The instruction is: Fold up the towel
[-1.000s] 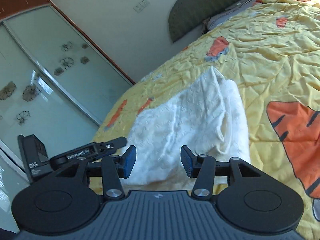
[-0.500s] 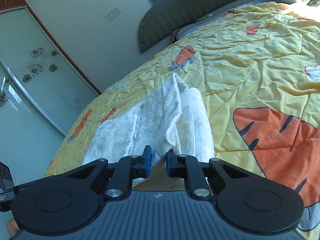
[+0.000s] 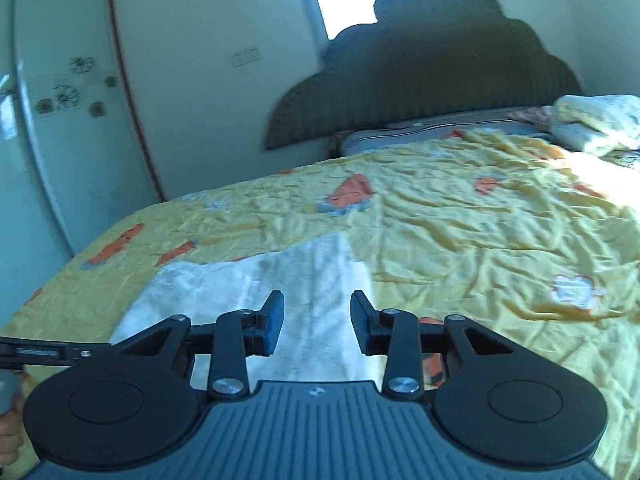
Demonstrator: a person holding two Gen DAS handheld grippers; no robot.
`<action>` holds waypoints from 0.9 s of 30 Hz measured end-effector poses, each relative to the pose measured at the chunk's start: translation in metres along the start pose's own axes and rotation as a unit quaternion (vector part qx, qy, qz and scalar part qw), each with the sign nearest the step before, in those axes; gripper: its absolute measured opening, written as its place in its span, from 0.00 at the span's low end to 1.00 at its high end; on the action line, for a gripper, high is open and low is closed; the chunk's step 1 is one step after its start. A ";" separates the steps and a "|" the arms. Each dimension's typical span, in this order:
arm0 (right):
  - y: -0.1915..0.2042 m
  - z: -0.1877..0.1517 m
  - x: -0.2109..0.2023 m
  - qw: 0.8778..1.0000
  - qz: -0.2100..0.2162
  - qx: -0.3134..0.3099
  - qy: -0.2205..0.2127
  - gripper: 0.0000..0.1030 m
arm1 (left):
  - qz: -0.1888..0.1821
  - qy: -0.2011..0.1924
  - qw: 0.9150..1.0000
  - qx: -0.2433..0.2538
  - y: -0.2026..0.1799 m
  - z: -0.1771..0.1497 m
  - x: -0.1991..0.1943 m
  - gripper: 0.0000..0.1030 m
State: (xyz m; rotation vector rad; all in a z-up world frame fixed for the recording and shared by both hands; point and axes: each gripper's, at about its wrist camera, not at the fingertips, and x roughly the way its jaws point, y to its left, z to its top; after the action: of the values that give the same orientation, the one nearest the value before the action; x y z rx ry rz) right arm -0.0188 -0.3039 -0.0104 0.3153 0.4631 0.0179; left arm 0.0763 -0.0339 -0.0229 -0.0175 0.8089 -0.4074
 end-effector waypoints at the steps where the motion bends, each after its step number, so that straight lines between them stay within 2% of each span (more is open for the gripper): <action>1: 0.002 -0.003 0.007 1.000 0.008 -0.004 0.019 0.36 | 0.006 -0.002 1.000 0.006 -0.004 -0.004 0.001 0.73; 3: 0.004 -0.015 0.025 0.998 -0.011 -0.014 0.059 0.35 | 0.020 -0.014 0.999 0.023 -0.012 -0.008 -0.004 0.73; 4: 0.002 -0.020 0.029 0.997 -0.026 -0.016 0.065 0.35 | 0.024 -0.020 0.999 0.029 -0.014 -0.008 -0.009 0.73; 6: 0.004 -0.024 0.023 0.998 -0.042 -0.017 0.052 0.35 | 0.027 -0.044 0.998 0.035 -0.017 -0.006 -0.022 0.74; 8: 0.009 -0.021 0.013 0.999 -0.028 -0.021 0.034 0.36 | 0.032 -0.055 0.997 0.033 -0.018 -0.004 -0.027 0.75; 10: 0.016 -0.019 0.011 0.999 -0.014 -0.035 0.031 0.36 | 0.030 -0.047 0.998 0.026 -0.020 -0.003 -0.026 0.75; 14: 0.021 -0.026 0.021 0.997 -0.024 -0.053 0.055 0.36 | 0.025 -0.022 0.999 0.016 -0.025 -0.007 -0.022 0.75; 19: 0.019 -0.028 0.019 0.996 -0.043 -0.061 0.055 0.36 | 0.041 -0.026 0.998 0.030 -0.033 -0.012 -0.027 0.75; 27: 0.028 -0.023 0.006 0.996 -0.025 -0.071 0.040 0.40 | 0.041 -0.021 0.999 0.025 -0.037 -0.012 -0.032 0.75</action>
State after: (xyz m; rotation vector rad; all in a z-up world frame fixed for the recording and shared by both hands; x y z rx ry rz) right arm -0.0224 -0.2698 -0.0239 0.1641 0.5459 0.0147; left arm 0.0354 -0.0549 -0.0027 0.0543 0.7552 -0.3485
